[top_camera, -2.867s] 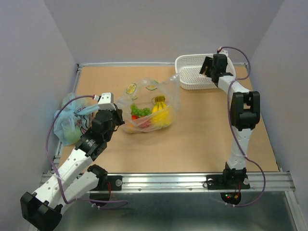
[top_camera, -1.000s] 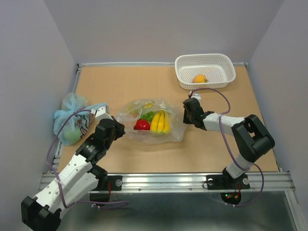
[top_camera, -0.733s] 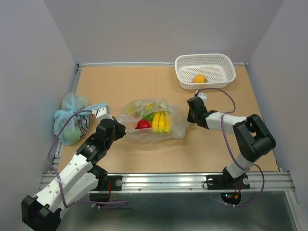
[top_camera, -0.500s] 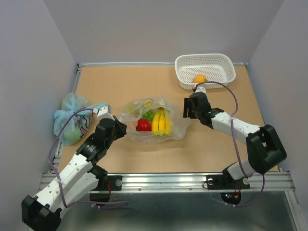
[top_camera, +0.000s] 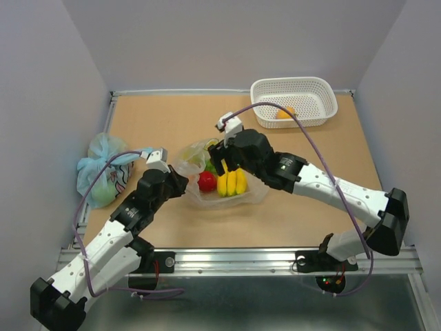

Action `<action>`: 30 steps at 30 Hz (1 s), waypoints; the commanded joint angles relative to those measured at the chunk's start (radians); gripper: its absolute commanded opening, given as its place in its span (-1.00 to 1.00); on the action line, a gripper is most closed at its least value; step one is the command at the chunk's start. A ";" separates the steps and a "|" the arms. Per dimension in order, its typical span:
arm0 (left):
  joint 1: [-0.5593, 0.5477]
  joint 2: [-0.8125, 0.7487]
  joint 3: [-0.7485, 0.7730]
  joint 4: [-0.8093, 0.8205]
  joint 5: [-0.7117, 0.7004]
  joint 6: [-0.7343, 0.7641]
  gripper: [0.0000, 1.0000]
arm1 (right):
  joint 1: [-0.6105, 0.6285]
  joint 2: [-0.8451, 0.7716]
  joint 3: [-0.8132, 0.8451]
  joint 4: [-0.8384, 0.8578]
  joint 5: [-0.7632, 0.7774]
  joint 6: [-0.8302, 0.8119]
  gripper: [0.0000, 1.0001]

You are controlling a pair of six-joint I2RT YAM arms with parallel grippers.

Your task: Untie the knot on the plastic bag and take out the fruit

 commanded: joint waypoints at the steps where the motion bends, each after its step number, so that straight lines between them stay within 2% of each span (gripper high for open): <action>1: -0.029 -0.014 -0.002 0.045 0.009 0.025 -1.00 | 0.061 0.080 0.053 -0.099 -0.081 -0.098 0.57; 5: -0.052 -0.021 -0.004 0.036 -0.016 0.020 -1.00 | 0.069 0.155 0.010 -0.117 -0.072 -0.128 0.57; 18: -0.080 -0.004 -0.004 0.019 -0.065 0.007 -1.00 | 0.092 0.253 -0.102 -0.126 -0.094 -0.253 0.65; 24: -0.081 0.008 0.004 0.006 -0.079 0.002 -1.00 | 0.093 0.306 -0.102 -0.126 -0.131 -0.280 0.63; 27: -0.080 0.002 0.004 -0.010 -0.097 -0.010 -1.00 | 0.093 0.335 -0.111 -0.122 -0.105 -0.294 0.62; 30: -0.080 -0.001 0.004 -0.013 -0.102 -0.016 -1.00 | 0.095 0.352 -0.117 -0.097 -0.050 -0.300 0.51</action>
